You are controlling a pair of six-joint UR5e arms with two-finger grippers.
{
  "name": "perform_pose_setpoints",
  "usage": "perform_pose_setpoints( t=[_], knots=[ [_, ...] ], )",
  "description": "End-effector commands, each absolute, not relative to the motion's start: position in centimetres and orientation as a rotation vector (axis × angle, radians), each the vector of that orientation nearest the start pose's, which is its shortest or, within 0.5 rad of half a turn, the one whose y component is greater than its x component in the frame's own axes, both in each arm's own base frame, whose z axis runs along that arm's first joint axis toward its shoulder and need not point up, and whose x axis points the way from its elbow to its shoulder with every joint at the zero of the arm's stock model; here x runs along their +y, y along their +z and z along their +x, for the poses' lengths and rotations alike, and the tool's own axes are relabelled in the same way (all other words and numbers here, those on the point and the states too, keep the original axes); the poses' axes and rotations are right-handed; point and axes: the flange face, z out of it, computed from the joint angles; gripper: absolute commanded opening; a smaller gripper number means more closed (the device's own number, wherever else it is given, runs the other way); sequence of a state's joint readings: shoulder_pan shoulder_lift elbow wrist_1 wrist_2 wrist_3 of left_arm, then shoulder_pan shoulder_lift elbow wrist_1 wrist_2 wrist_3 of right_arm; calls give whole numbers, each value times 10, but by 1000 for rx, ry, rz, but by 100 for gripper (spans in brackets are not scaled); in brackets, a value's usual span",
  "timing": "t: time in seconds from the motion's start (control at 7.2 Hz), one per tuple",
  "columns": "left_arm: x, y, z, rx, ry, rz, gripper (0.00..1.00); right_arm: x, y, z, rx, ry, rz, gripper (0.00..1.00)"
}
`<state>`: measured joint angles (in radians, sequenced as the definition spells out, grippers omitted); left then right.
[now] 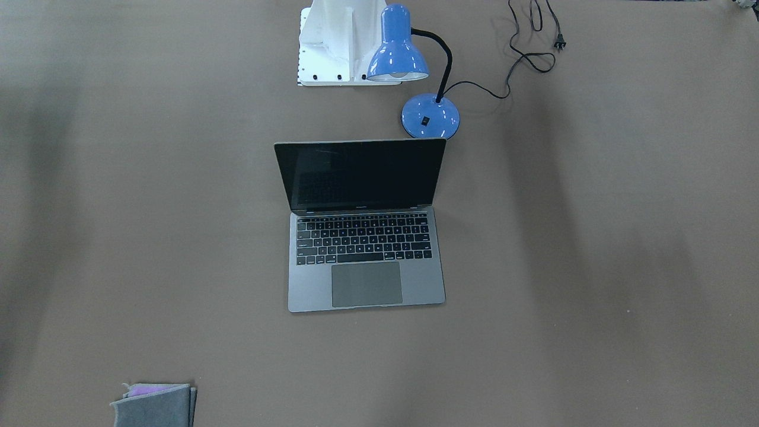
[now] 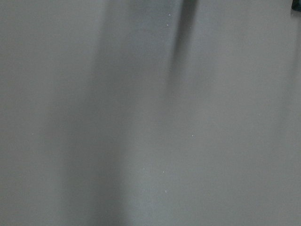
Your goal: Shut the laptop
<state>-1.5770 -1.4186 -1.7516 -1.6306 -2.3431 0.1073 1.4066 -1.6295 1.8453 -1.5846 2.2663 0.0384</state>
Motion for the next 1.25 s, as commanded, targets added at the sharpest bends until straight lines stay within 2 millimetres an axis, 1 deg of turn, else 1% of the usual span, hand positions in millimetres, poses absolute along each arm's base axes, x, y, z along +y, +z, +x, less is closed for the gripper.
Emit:
perform_pose_setpoints(
  t=[0.0, 0.14, 0.56, 0.83, 0.97, 1.11],
  knots=[
    [-431, 636, -65, 772, 126, 122, 98, -476, 558, -8, -709, -189, 121, 100],
    [-430, 638, -66, 767, 123, 117, 98, -476, 558, -8, -710, -189, 121, 100],
    [-428, 633, -67, 774, 122, 126, 98, -474, 562, -9, -719, -186, 111, 100],
    [-428, 628, -66, 774, 126, 136, 98, -456, 575, -8, -734, -193, 91, 100],
    [-431, 628, -66, 773, 121, 134, 98, -458, 574, -8, -734, -194, 92, 100],
    [-428, 628, -66, 775, 121, 135, 98, -455, 573, -8, -740, -197, 97, 100]
  ],
)
